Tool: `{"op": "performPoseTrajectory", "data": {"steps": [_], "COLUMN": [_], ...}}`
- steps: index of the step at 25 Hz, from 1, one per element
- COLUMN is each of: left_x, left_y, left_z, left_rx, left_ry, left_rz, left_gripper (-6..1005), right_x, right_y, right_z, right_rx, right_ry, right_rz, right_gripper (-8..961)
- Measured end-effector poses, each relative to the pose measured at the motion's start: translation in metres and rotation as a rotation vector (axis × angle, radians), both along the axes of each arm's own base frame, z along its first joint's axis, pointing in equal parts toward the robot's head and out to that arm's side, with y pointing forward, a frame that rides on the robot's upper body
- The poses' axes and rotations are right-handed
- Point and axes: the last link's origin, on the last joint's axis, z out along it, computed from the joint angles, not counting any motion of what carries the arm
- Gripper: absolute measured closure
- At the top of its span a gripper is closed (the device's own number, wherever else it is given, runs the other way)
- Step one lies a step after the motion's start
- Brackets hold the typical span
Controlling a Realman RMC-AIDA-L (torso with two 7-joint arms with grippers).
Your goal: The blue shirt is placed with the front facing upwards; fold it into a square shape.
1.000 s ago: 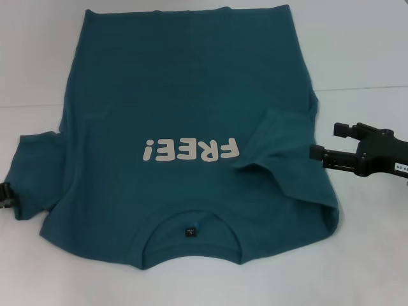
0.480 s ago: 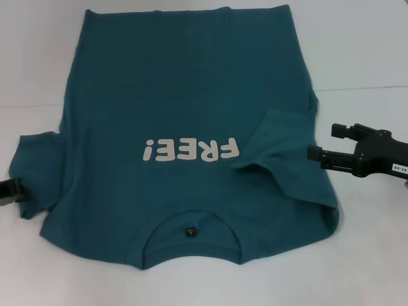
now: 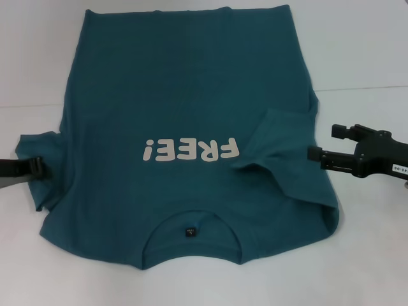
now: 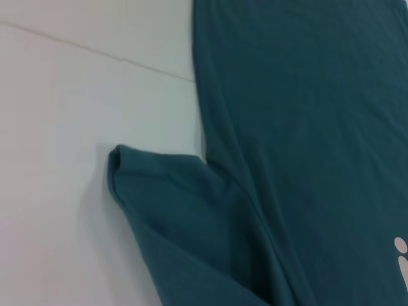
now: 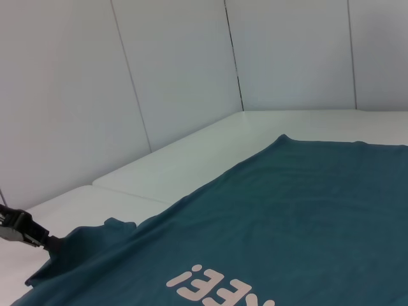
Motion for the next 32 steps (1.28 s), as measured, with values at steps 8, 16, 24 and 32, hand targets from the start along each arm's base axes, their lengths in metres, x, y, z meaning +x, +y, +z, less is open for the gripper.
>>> {"op": "performPoseTrajectory", "data": {"steps": [8,16,24,32], "left_x": [-0.009,-0.023,-0.029,-0.032], "left_y": [-0.001,-0.009,-0.013,-0.013], "left_z": [0.007,0.009,0.011,0.022], "left_rx": [0.016,0.014,-0.01,0.006], "left_ry": [0.045,0.088,0.149,0.217], "left_rz": [0.017,0.047,0.058,0.054], "left_gripper": [956,956,956,955], "right_x": [0.001,0.0,0.001,0.003], "right_y": [0.0,0.002,0.003,0.003], "right_z": [0.0,0.0,-0.001,-0.005], "right_rx": [0.003,0.004,0.007,0.004], "right_ry": [-0.001,-0.005,-0.008,-0.006], "right_rz": [-0.005,-0.005,-0.01,-0.023], "right_gripper": [6,7,7,7]}}
